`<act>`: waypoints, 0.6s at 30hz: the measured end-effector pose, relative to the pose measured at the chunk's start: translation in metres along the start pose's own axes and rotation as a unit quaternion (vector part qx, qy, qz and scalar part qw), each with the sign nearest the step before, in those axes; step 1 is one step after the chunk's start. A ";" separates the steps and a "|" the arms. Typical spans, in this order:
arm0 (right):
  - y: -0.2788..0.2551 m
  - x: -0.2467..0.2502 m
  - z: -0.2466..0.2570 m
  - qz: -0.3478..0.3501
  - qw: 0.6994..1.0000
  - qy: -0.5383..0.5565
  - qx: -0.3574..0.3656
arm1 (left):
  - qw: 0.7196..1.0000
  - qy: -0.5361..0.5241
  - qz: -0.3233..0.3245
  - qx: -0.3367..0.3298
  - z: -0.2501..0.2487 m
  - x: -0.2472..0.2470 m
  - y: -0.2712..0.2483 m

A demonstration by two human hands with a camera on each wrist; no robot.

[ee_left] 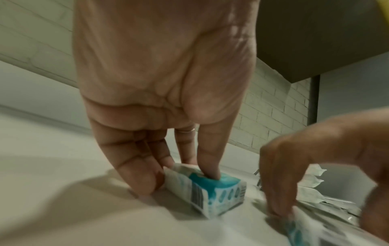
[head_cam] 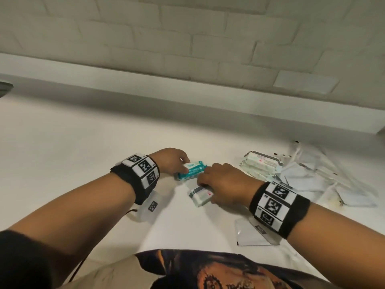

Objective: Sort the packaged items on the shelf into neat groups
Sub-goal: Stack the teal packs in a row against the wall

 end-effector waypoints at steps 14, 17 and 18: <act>-0.020 0.013 -0.056 0.066 0.966 0.112 -0.222 | 0.999 -0.009 0.015 -0.039 -0.006 -0.007 -0.003; -0.026 0.005 -0.032 0.092 0.978 0.079 -0.172 | 0.999 -0.015 0.012 -0.032 -0.009 -0.005 -0.005; -0.028 0.002 -0.028 0.099 0.982 0.044 -0.157 | 0.999 -0.016 0.010 -0.030 -0.009 -0.004 -0.006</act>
Point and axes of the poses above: each hand's wrist, its own y-axis towards the middle knuckle, its own x-axis out of the back of the hand, z = x × y, the point moved 6 cm from there along y, towards the middle knuckle, and after that the axes turned 10 degrees about -z, right-handed, at the moved point
